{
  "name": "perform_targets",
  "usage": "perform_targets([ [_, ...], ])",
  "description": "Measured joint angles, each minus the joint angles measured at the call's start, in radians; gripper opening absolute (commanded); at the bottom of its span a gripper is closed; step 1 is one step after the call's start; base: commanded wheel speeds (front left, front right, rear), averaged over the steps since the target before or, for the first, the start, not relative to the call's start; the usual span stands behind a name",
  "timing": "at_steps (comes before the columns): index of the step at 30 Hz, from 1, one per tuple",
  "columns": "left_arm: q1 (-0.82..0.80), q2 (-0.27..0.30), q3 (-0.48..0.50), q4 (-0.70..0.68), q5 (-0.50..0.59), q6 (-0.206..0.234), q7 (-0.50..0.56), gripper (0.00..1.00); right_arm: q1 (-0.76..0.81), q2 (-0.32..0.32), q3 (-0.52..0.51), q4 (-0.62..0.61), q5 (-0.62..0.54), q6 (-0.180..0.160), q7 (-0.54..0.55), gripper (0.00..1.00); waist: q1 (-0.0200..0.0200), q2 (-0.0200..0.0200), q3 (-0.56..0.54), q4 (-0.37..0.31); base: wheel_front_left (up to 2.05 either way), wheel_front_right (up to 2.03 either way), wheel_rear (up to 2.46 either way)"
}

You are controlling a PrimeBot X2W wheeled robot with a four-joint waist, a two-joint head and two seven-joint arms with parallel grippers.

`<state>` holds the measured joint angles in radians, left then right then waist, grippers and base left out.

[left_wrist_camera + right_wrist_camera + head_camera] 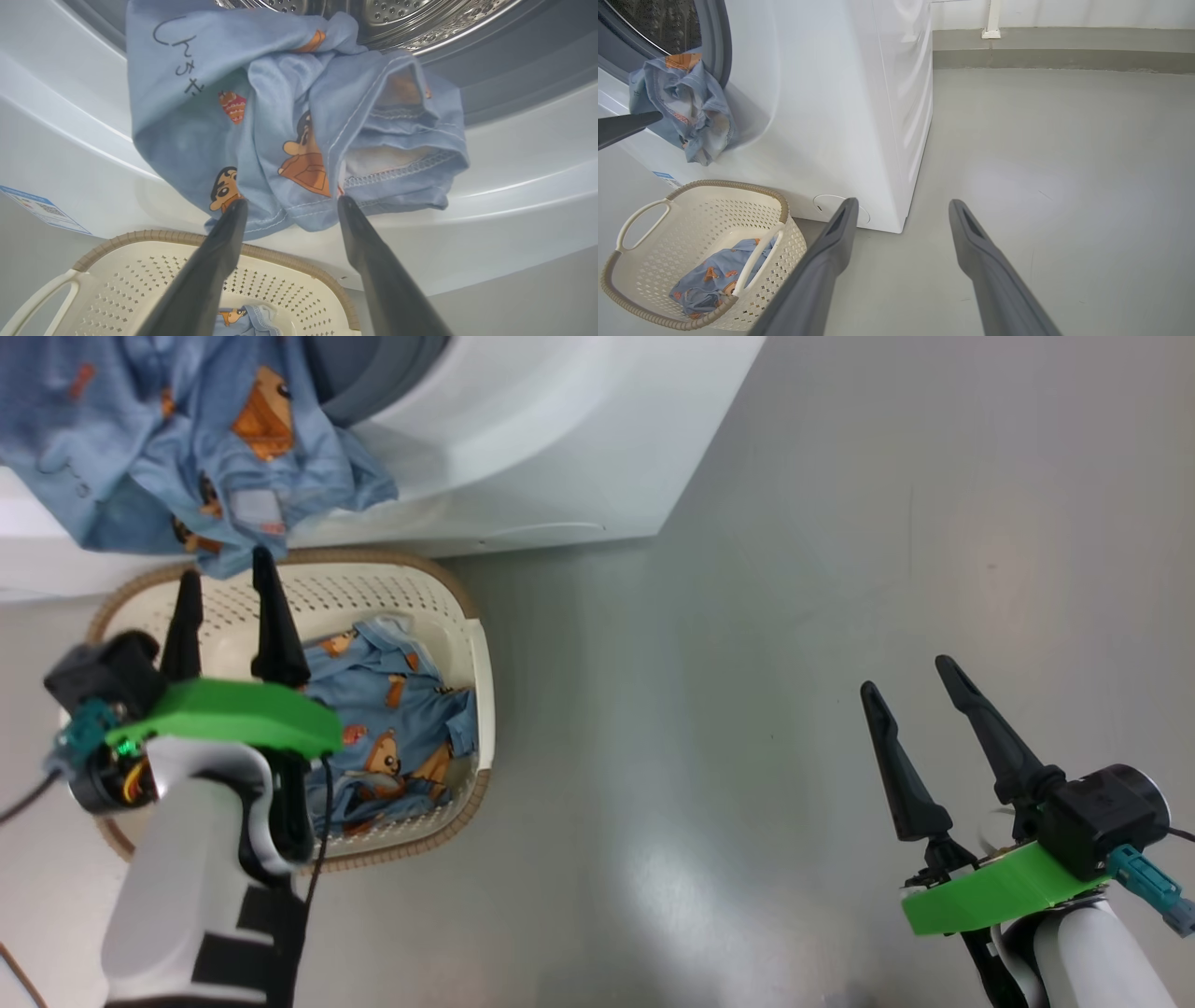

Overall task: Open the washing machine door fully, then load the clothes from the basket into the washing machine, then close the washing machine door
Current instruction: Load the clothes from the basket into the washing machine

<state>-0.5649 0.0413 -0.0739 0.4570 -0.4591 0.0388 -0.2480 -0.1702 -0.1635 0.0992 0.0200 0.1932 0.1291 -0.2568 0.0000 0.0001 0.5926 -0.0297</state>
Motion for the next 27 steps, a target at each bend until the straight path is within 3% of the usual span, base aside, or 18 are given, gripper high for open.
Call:
perform_targets([
  [13,-0.151,-0.008,0.100,0.083,0.023,-0.044,-0.007,1.00,-0.025,-0.022,0.014,-0.011,0.000,0.000,0.000,1.00,0.0000,0.0000,0.079,-0.012,0.00,0.00,0.00],
  [27,-0.215,-0.019,0.169,0.139,0.068,-0.060,-0.007,1.00,-0.046,-0.025,0.022,-0.014,0.002,0.000,0.000,1.00,0.0000,0.0000,0.108,-0.031,0.00,0.00,0.00],
])
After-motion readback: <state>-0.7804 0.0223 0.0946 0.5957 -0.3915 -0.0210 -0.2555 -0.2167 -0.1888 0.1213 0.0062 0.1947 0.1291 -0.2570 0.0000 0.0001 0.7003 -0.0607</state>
